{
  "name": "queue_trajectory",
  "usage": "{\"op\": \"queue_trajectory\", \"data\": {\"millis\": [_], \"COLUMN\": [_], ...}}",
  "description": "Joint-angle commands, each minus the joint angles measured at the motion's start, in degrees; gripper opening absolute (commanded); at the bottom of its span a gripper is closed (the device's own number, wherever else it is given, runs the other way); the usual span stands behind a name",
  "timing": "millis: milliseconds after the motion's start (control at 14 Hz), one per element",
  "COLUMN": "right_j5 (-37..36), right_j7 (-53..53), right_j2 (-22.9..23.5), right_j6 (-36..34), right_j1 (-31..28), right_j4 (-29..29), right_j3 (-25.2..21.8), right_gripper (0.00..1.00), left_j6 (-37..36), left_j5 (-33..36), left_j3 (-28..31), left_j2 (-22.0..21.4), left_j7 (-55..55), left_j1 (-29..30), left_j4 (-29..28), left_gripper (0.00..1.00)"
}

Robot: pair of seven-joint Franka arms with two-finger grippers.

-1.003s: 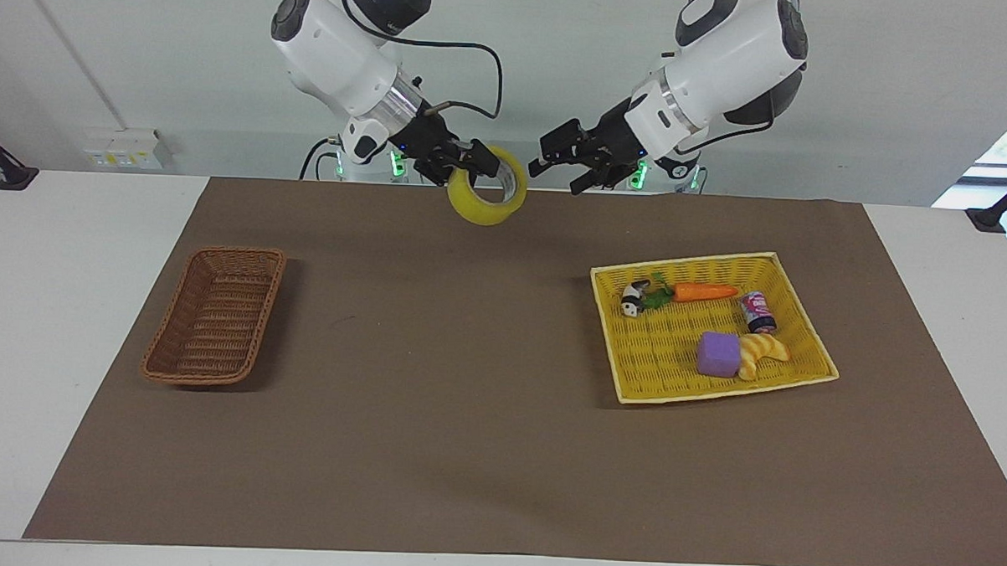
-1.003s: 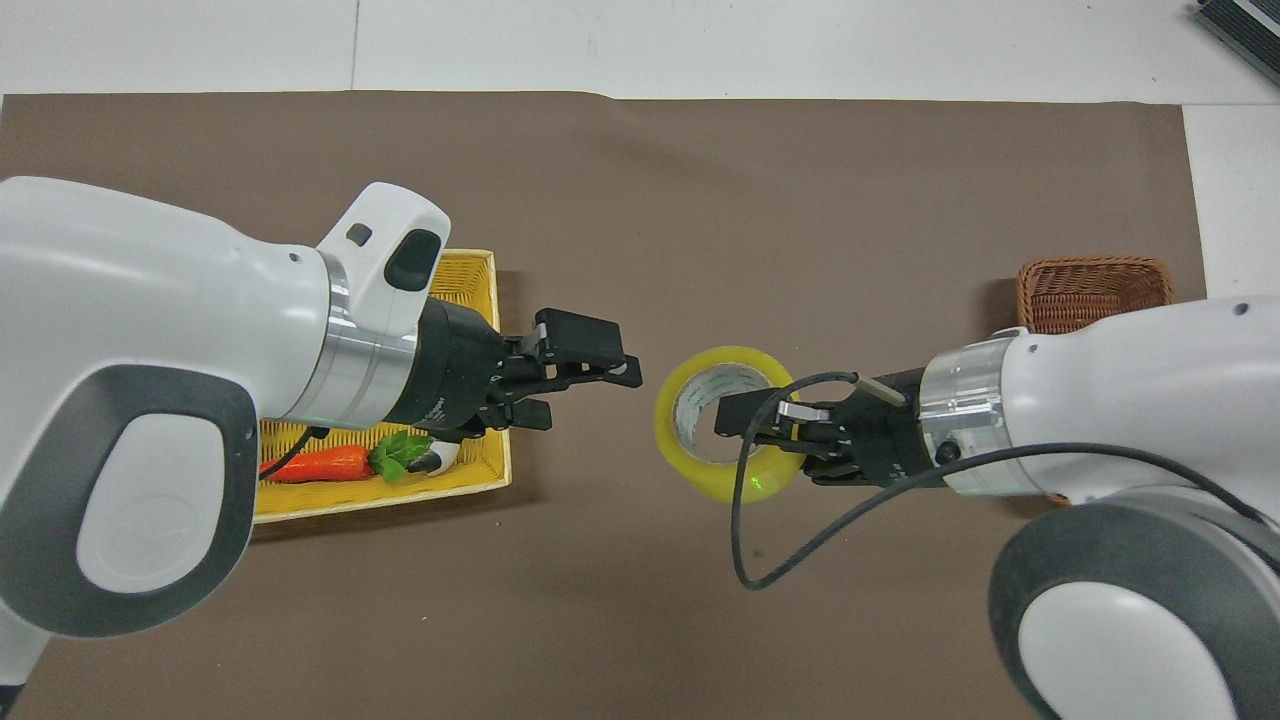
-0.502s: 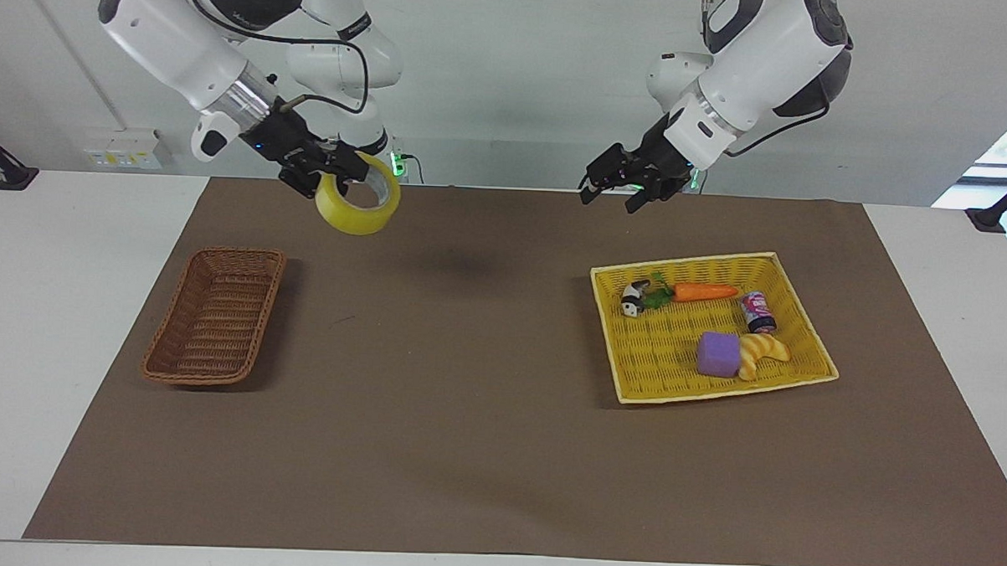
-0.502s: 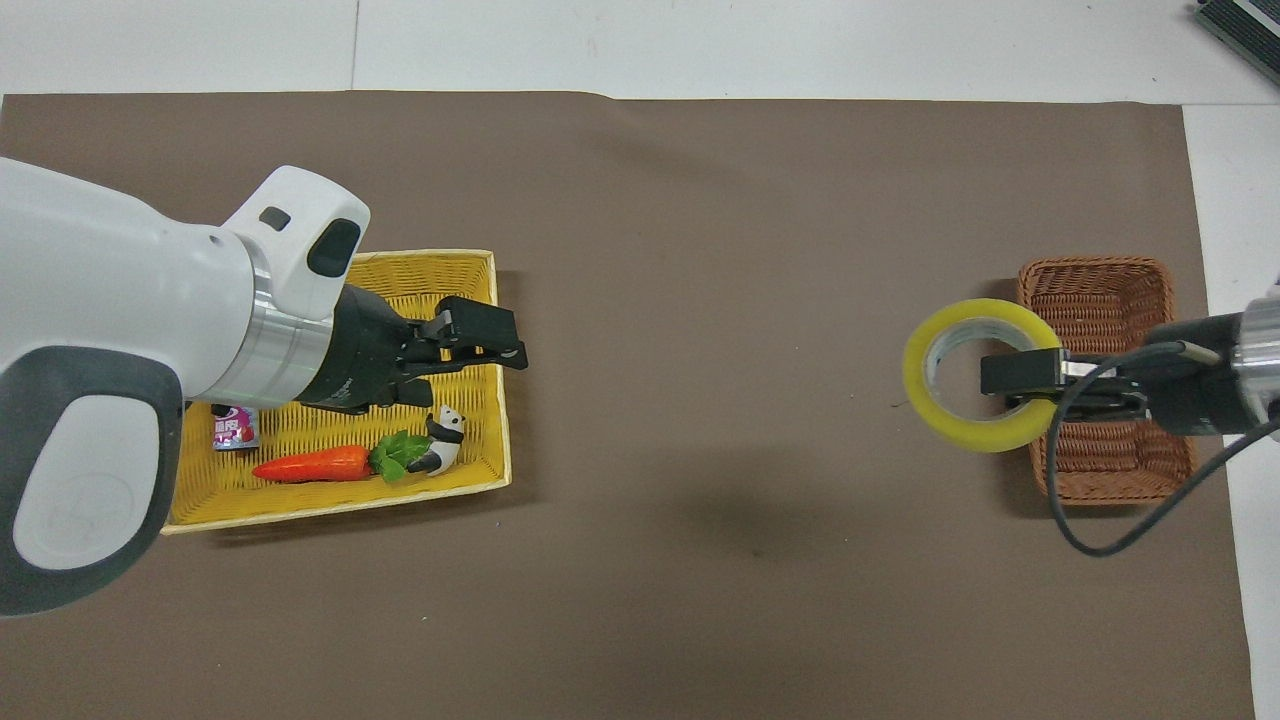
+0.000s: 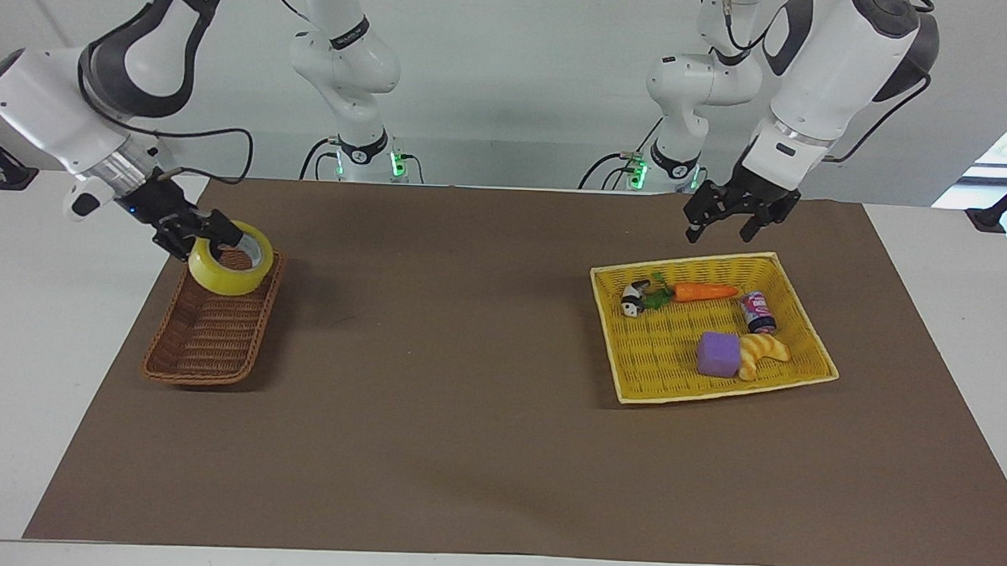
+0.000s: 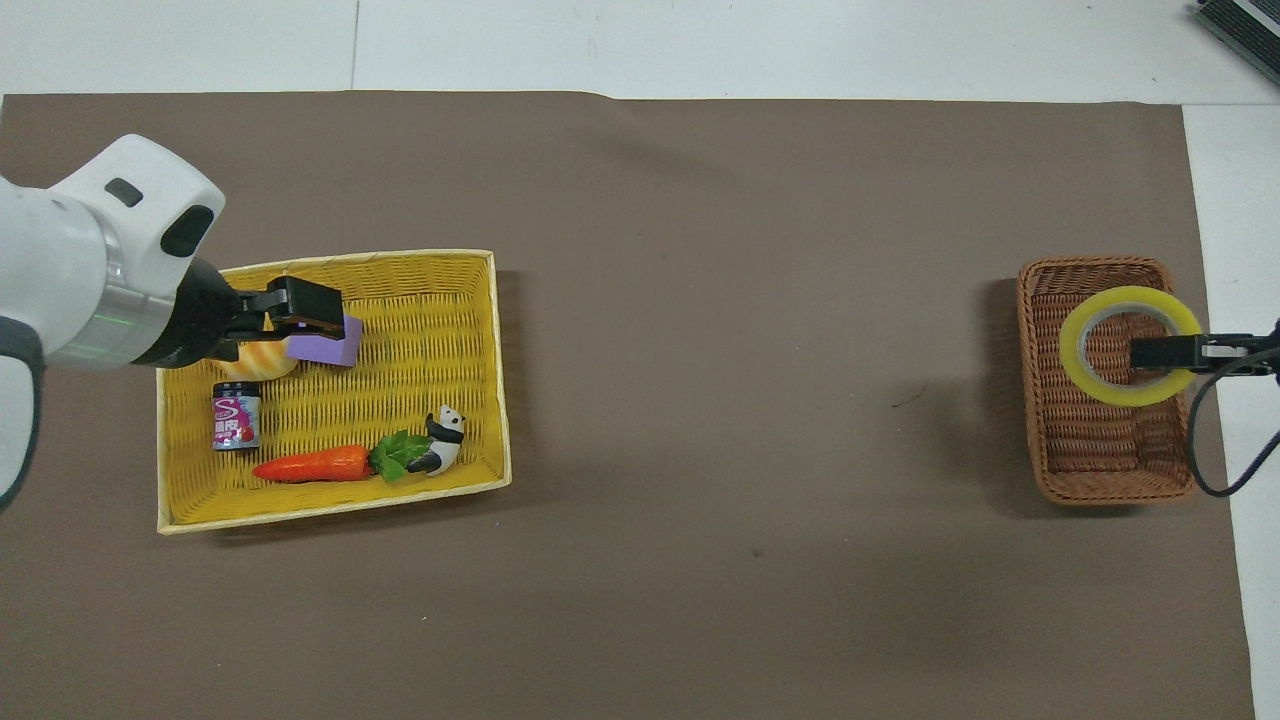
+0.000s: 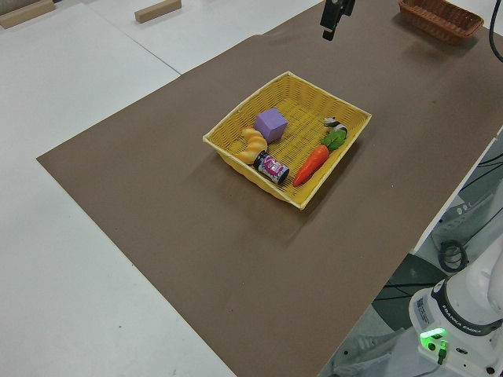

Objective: Move tape to another basket
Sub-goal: 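Carry the tape to the brown basket while the left gripper withdraws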

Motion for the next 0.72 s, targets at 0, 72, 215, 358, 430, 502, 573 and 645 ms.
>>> {"op": "queue_trajectory", "data": {"millis": [0,72,215,358,430,502,573,645], "right_j5": [-2.4,-2.5,-2.5,-2.8,-2.8,-2.8,-2.8,-2.8], "right_j7": [-1.5,-3.6,-7.1,-7.2,-7.2,-7.6,-9.6,-11.5], "right_j2": [2.5,3.7,4.5,5.5,5.5,6.0,6.8,7.6], "right_j6": [2.1,2.1,2.1,2.4,2.6,3.1,3.7,3.7], "right_j1": [-0.6,-2.2,-3.5,-4.0,-3.9,-4.0,-4.3,-5.1], "right_j4": [1.2,1.1,0.0,-0.2,-0.9,-1.4,-1.5,-1.5], "right_j3": [0.8,0.8,0.8,0.8,0.8,0.8,0.8,0.8], "right_gripper": [0.0,0.0,0.0,0.0,0.0,0.0,0.0,0.0], "left_j6": [-5.0,-6.7,-12.5,-18.8,-18.1,-16.5,-15.4,-14.7], "left_j5": [4.9,4.9,5.8,6.3,6.1,6.0,6.0,6.0], "left_j3": [-0.6,-0.5,-0.6,-0.7,-0.7,-0.7,-0.7,-0.7], "left_j2": [-0.2,0.2,2.4,6.1,6.0,5.5,5.2,4.8], "left_j7": [10.2,12.1,12.8,12.9,12.9,13.0,13.0,13.0], "left_j1": [4.1,5.6,8.4,8.5,8.5,8.5,8.5,8.5], "left_j4": [1.6,2.8,7.4,13.8,13.8,12.7,11.7,11.3], "left_gripper": [1.0,1.0,1.0,1.0,1.0,1.0,1.0,1.0]}}
